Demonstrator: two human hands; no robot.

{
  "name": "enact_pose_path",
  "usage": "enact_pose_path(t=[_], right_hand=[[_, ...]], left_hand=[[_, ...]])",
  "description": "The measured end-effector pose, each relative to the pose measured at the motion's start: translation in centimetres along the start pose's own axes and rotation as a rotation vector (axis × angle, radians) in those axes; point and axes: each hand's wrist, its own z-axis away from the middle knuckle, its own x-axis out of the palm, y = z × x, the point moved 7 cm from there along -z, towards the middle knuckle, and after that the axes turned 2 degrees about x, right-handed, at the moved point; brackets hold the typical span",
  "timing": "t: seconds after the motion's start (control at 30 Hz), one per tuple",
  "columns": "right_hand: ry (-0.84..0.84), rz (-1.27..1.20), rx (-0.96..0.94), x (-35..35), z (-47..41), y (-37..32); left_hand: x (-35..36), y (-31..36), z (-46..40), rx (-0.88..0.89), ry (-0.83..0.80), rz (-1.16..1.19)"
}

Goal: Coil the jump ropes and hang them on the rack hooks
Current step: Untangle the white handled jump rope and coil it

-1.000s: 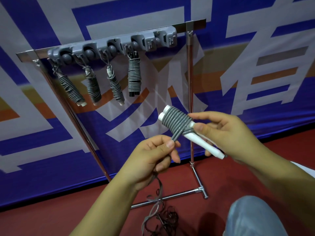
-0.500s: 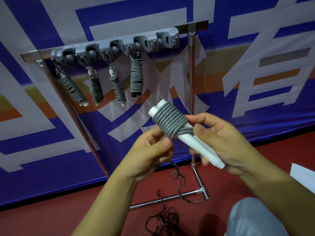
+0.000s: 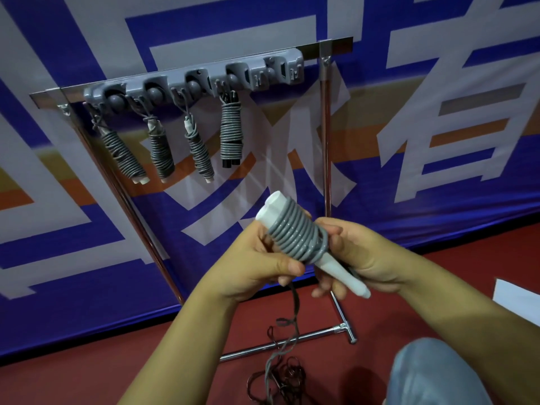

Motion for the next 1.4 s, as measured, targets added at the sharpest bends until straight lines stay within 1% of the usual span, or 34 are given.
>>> enact_pose_path(t=[0.07, 0.13, 0.23, 0.27, 0.33, 0.4, 0.5, 0.57, 0.6, 0.67, 0.73, 0.83, 0.93, 1.07, 1.13, 1.23, 1.3, 1.4], right_hand=[[0.091, 0.055, -0.003, -0.9, 0.1, 0.2], [0.225, 0.138, -0.045, -1.9, 0.2, -0.1], [0.556, 0.471, -0.131, -3.3, 1.4, -1.4], [0.64, 0.538, -0.166, -3.3, 2.0, -2.0], [0.744, 0.627, -0.243, -2.7, 3.2, -3.3], [0.77, 0.651, -0.27, -1.8, 3.9, -3.9], [0.716, 0.569, -0.28, -0.9, 4.2, -3.8], [0.715, 0.584, -0.301, -0.4, 4.5, -3.6], [0.738, 0.626, -0.321, -0.2, 4.6, -3.7], [0.786, 0.788, -0.374, 0.4, 4.9, -4.0], [0.816, 0.912, -0.427, 0.8, 4.9, -4.2], [0.858, 0.977, -0.453, 0.9, 5.0, -4.0], [0.876, 0.886, -0.41, 0.7, 5.2, -3.5], [0.842, 0.523, -0.334, -0.2, 5.4, -2.8], [0.815, 0.346, -0.342, -0.6, 5.4, -3.1], [0.795, 0.163, -0.36, -1.0, 5.5, -3.8], [0.795, 0.133, -0.362, -1.2, 5.5, -4.1], [0.789, 0.195, -0.355, -1.0, 5.4, -3.9]], left_hand=[[-0.4, -0.1, 0.1, 0.005, 0.046, -0.045], [-1.3, -0.5, 0.4, 0.002, 0.145, -0.039], [-1.9, -1.1, 0.6, 0.024, 0.233, 0.01], [-2.0, -1.2, 0.5, 0.032, 0.258, 0.031], [-2.0, -1.4, 0.4, 0.053, 0.309, 0.058], [-1.9, -1.4, 0.3, 0.071, 0.347, 0.059], [-1.5, -1.2, 0.2, 0.08, 0.426, 0.012], [-1.3, -0.9, 0.1, 0.102, 0.489, 0.029], [-1.3, -0.8, 0.1, 0.115, 0.525, 0.049], [-1.2, -0.7, 0.2, 0.121, 0.597, 0.09], [-1.1, -0.8, 0.1, 0.117, 0.639, 0.119], [-0.3, -1.0, -0.1, 0.103, 0.66, 0.142], [0.1, -1.2, -0.2, 0.06, 0.679, 0.147], [0.4, -1.2, -0.1, -0.03, 0.632, 0.149], [0.4, -1.1, 0.1, -0.068, 0.588, 0.207], [0.0, -0.9, 0.5, -0.108, 0.562, 0.221], [-0.4, -1.0, 0.8, -0.154, 0.573, 0.203], [-0.4, -1.1, 1.1, -0.254, 0.558, 0.137]])
